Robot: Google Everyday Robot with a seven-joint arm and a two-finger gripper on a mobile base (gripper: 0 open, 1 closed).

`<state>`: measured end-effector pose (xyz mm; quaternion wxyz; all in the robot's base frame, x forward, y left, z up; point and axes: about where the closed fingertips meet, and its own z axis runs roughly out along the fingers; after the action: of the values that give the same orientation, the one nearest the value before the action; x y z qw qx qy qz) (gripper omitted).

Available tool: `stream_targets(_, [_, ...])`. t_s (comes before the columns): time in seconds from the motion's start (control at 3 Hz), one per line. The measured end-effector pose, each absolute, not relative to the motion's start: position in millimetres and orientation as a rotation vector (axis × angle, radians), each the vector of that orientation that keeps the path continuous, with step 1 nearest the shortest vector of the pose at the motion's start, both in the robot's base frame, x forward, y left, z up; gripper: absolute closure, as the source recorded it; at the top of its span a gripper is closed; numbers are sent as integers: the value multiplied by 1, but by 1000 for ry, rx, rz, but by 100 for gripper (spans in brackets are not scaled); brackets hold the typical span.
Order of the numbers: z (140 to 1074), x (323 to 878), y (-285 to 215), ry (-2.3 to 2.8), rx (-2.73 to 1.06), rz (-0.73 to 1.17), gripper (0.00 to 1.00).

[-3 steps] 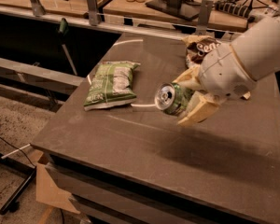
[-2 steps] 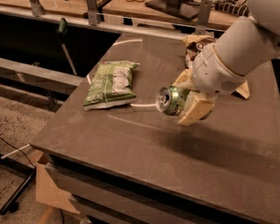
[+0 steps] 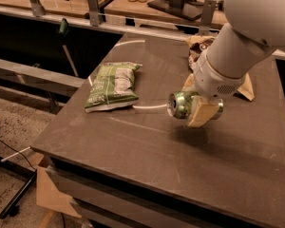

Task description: Knock green can over

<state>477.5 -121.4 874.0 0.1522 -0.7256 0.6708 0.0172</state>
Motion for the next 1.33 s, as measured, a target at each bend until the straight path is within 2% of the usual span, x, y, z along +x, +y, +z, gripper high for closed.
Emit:
stream_targets(1.0, [851,480,-129,1997,-2084,-6,12])
stream_targets(1.33, [851,480,-128,1993,-2077,-3,0])
